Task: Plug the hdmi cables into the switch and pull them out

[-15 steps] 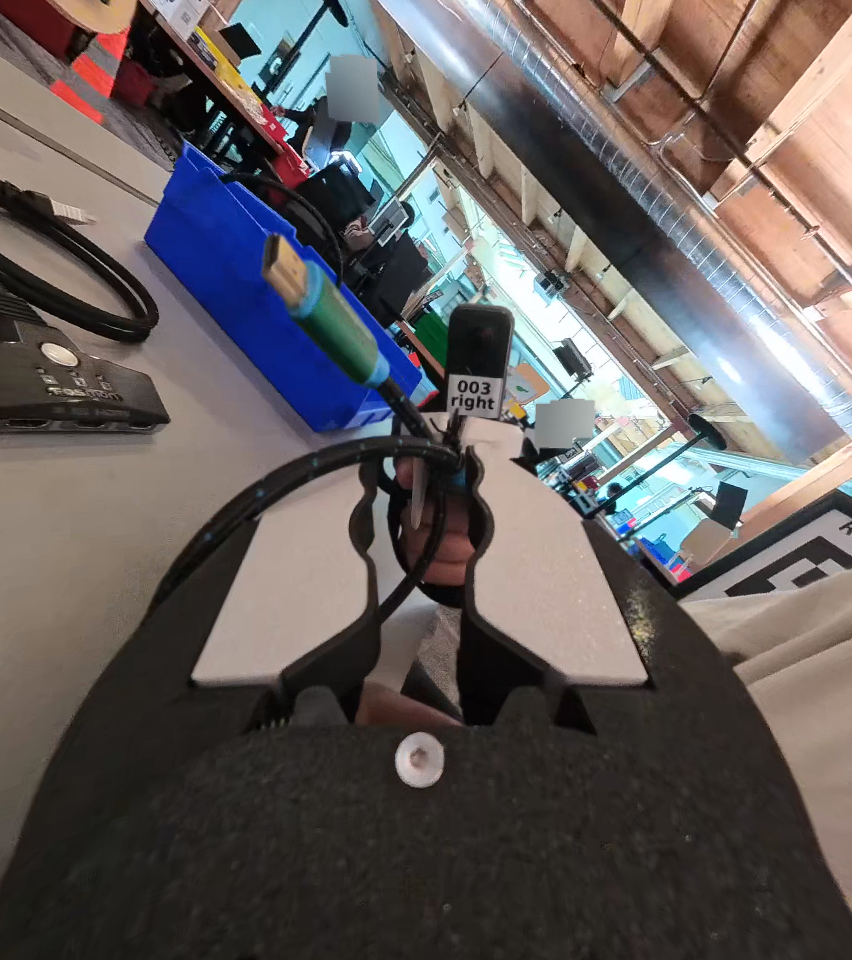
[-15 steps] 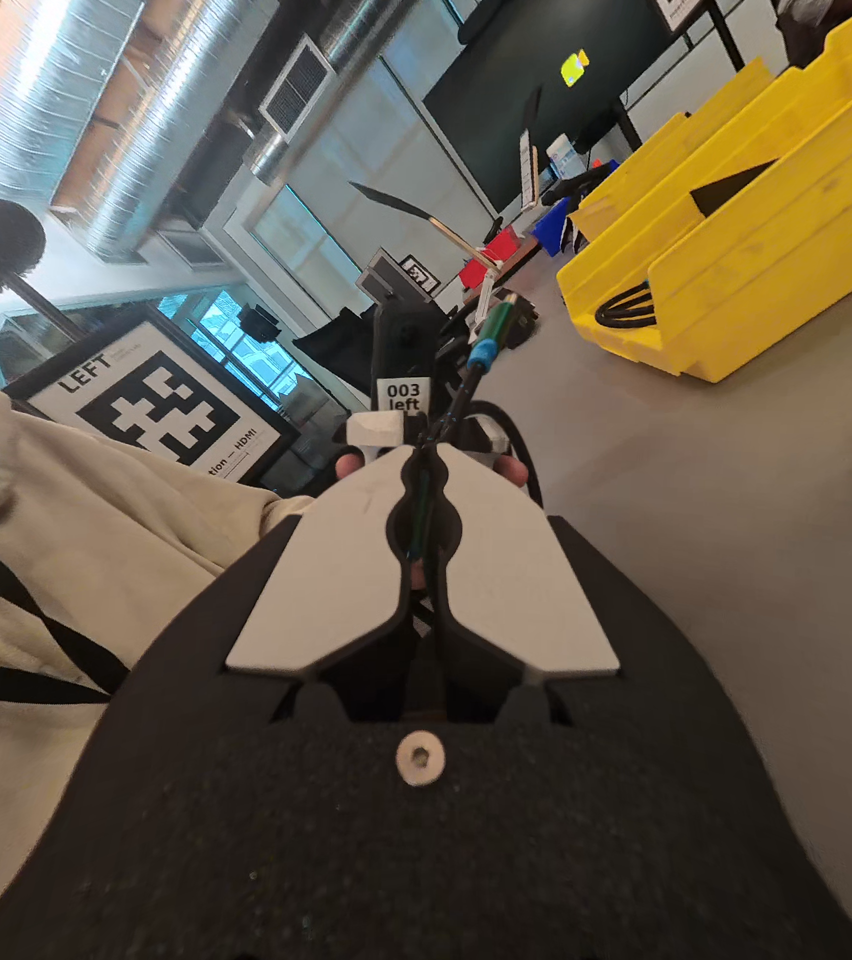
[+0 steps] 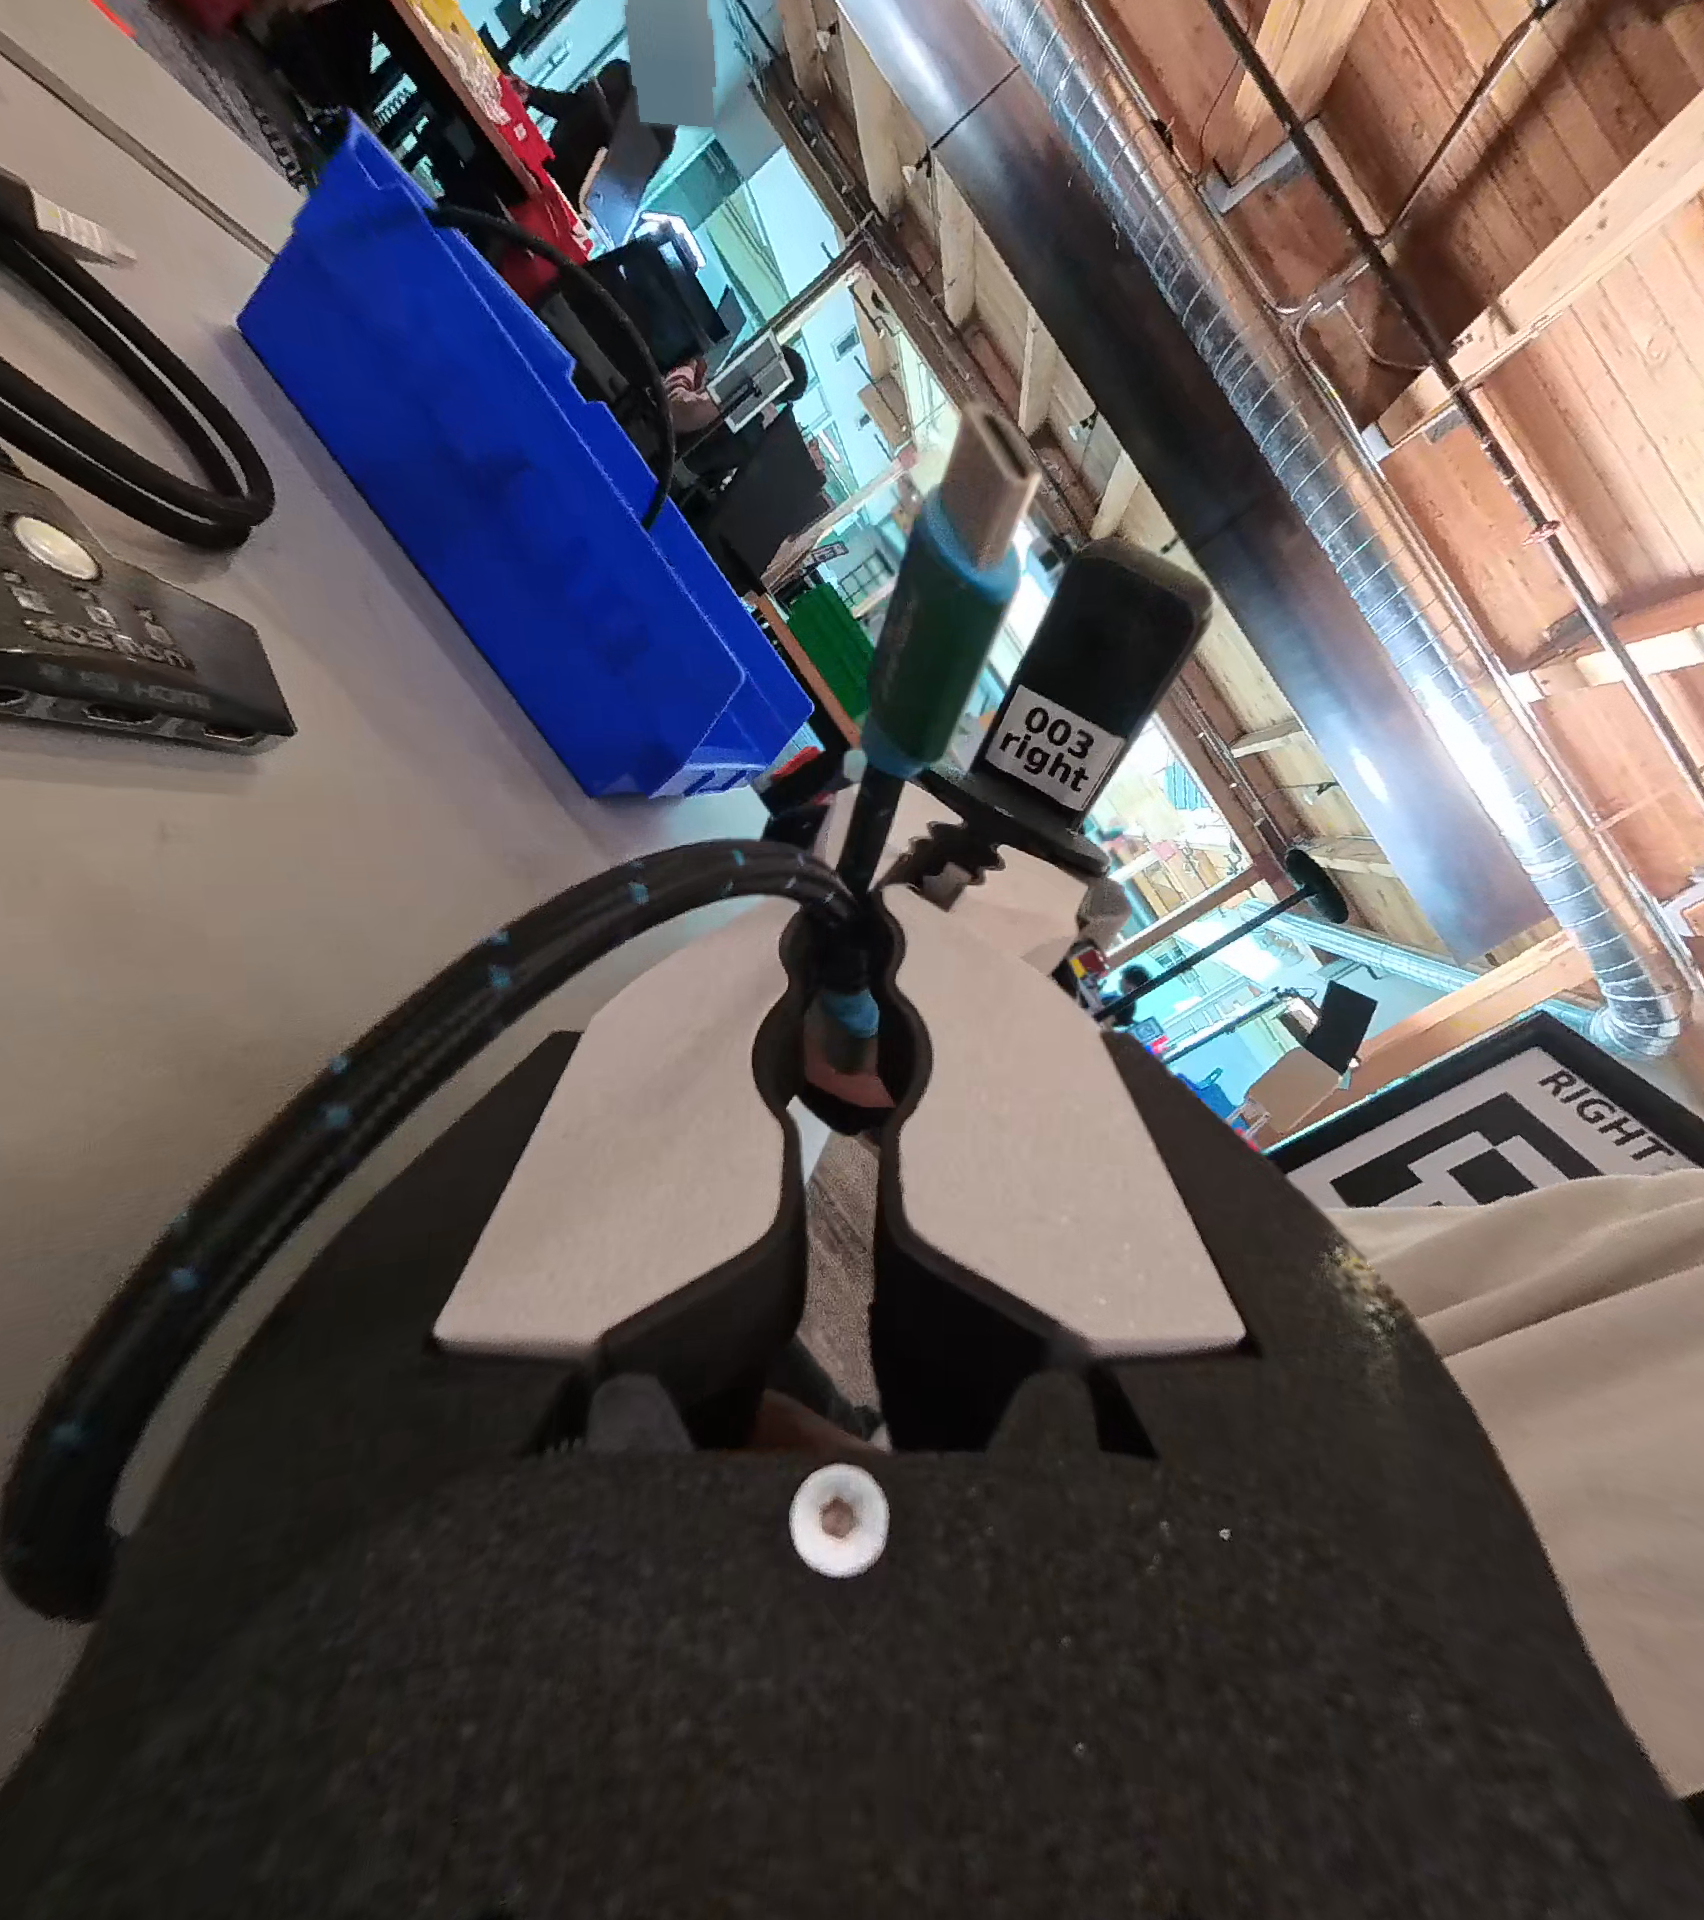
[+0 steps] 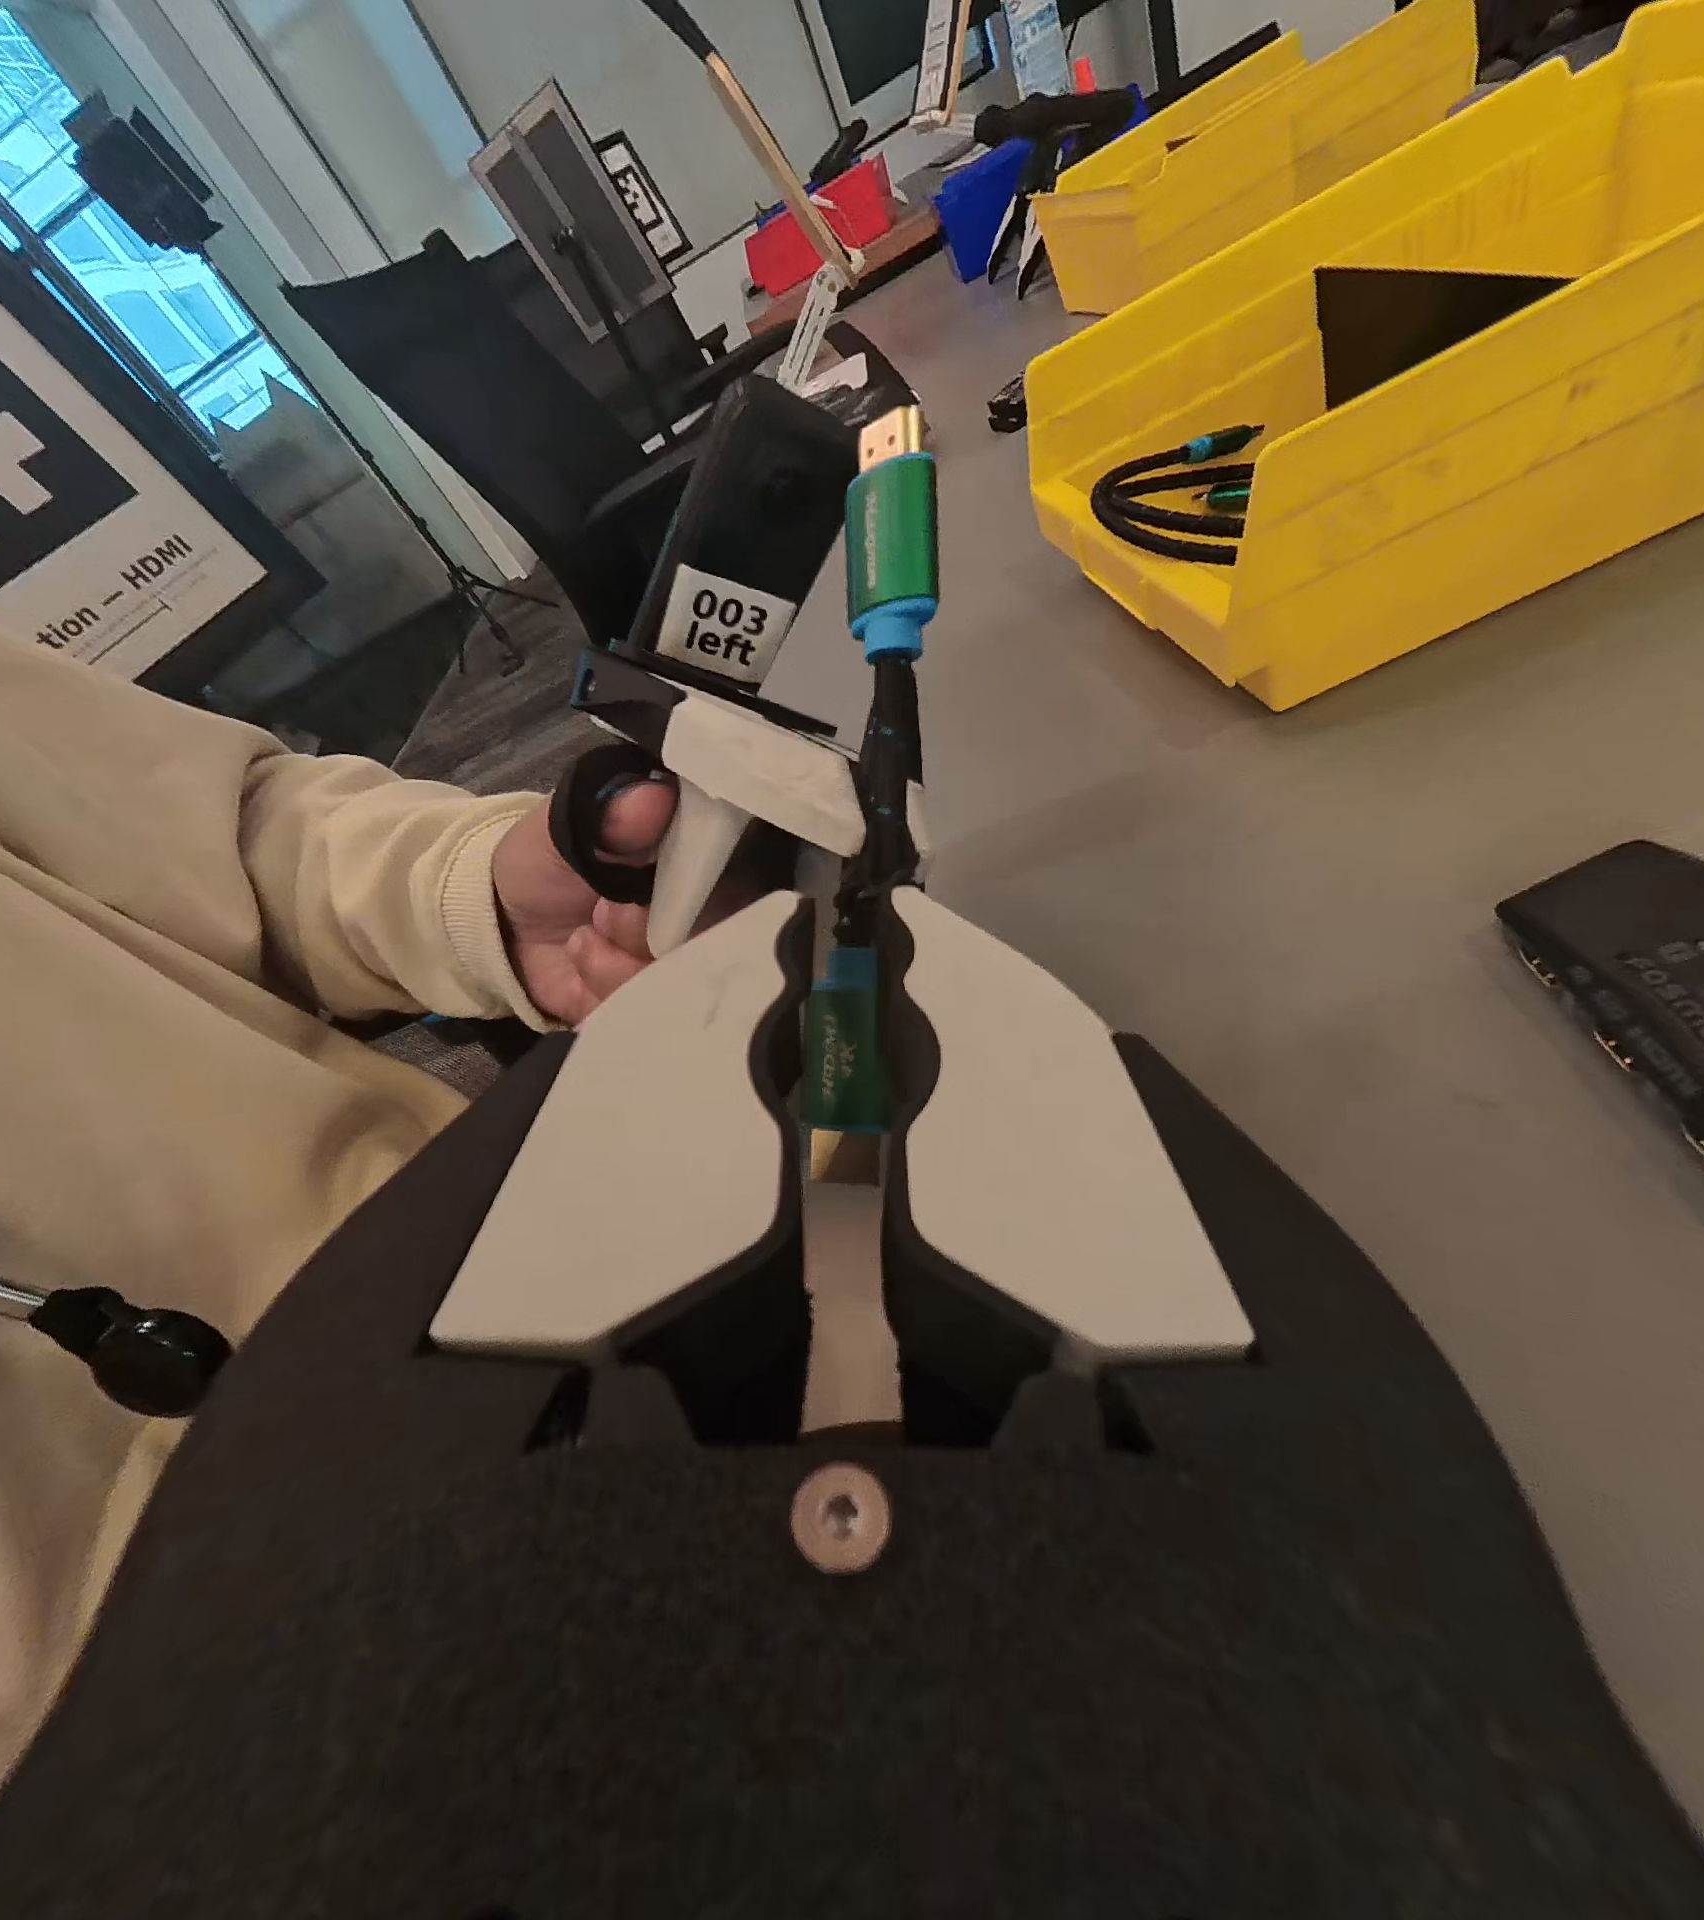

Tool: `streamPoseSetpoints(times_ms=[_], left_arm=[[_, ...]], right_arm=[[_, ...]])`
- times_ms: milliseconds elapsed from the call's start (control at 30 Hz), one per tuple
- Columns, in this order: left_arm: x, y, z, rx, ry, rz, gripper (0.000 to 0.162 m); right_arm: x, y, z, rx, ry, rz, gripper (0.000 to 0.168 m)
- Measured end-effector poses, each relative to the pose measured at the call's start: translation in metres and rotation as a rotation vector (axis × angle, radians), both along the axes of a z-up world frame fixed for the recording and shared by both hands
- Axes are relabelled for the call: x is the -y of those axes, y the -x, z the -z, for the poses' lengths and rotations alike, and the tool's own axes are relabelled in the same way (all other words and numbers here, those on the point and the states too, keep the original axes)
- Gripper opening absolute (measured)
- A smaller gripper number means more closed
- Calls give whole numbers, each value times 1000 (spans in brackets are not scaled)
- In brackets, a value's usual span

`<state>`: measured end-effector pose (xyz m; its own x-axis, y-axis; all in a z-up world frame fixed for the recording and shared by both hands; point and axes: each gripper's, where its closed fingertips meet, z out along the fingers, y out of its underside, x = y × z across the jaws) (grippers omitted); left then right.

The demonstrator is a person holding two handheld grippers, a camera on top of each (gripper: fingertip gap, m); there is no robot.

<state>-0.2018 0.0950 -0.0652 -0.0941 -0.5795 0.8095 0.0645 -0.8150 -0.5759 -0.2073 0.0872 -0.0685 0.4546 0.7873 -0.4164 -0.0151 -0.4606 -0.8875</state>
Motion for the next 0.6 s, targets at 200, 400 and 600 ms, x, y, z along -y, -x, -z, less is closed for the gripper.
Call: streamPoseSetpoints(times_ms=[200,400,600], left_arm=[[0,0,7,-30,19,5,8],[0,-1,8,-15,58,23,7],[1,-2,9,-9,81,39,7]], right_arm=[[-9,-6,-5,-34,-4,48,14],[-10,-11,-4,173,-126,24,13],[-7,-8,0,197,-127,-5,9]])
